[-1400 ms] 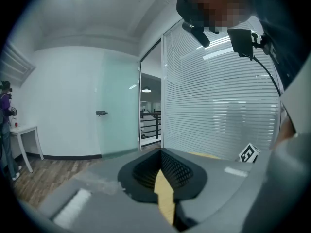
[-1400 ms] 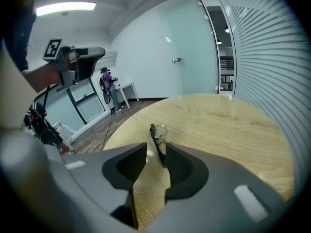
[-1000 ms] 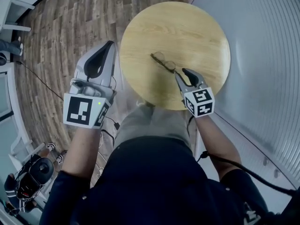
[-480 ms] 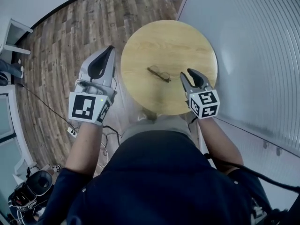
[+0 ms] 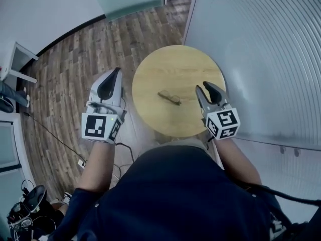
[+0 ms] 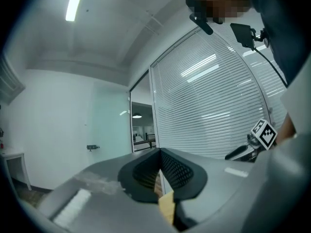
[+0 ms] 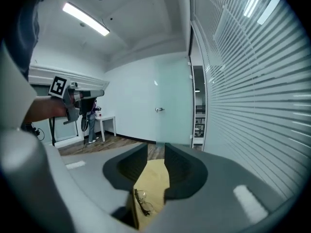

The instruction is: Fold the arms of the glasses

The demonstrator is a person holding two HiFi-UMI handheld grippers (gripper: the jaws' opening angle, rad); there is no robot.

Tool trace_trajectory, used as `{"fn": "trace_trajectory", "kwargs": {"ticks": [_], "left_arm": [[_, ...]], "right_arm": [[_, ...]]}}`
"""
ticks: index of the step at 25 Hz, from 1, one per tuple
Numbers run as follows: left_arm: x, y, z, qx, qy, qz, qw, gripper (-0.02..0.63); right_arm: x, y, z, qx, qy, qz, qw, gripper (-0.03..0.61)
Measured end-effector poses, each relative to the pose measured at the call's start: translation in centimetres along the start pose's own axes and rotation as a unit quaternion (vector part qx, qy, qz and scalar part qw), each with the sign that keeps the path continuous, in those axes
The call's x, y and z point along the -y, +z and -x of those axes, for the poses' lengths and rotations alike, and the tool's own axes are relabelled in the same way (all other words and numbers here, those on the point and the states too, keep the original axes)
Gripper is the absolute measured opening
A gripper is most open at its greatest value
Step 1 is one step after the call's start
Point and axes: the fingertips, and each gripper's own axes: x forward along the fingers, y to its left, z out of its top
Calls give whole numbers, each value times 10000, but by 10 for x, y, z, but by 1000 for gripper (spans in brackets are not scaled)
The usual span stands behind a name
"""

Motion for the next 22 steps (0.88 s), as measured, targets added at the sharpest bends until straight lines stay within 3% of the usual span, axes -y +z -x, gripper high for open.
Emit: {"fn": "trace_trajectory", "kwargs": {"ticks": [6, 9, 16, 22], "left_arm": [[21, 19, -11, 208, -181, -99, 9996, 2], [31, 21, -9, 232, -219, -58, 9995, 2], [36, 18, -1, 168, -226, 92, 9996, 2], [42, 6, 2, 119, -196, 178, 9996, 2]], "right_arm": [[8, 28, 15, 443, -37, 166, 9989, 96], [11, 28, 24, 463, -32, 202, 9987, 55], [18, 34, 41, 464, -199, 165, 9986, 21], [16, 24, 48, 488, -71, -111, 9987, 9]]}}
